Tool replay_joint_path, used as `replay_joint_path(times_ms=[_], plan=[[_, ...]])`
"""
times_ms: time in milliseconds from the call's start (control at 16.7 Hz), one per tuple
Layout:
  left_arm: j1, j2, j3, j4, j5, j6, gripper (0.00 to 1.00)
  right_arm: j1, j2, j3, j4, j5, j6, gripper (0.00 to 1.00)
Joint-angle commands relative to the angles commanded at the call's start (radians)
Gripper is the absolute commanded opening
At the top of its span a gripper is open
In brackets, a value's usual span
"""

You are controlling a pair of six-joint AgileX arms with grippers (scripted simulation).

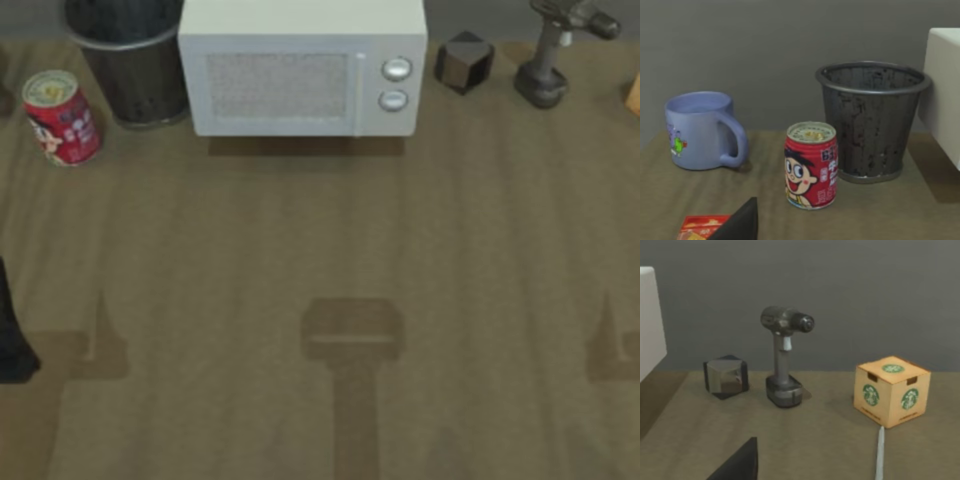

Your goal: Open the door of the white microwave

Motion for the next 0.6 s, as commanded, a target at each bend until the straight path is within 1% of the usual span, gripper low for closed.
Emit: replay_joint_path(times_ms=[180, 300, 420, 600], plan=[[-0.006, 0.01, 0.009, -0.002, -0.005, -0.002, 1.0, 0.0, 0.0, 0.0, 0.0, 0.0, 0.0, 1.0], [-0.035, 0.062, 0.055, -0.01, -0.03, -0.012, 1.0, 0.0, 0.0, 0.0, 0.0, 0.0, 0.0, 1.0], [-0.082, 0.157, 0.132, -0.021, -0.072, -0.032, 1.0, 0.0, 0.0, 0.0, 0.0, 0.0, 0.0, 1.0], [-0.179, 0.377, 0.3, -0.035, -0.161, -0.079, 1.0, 0.0, 0.0, 0.0, 0.0, 0.0, 0.0, 1.0]])
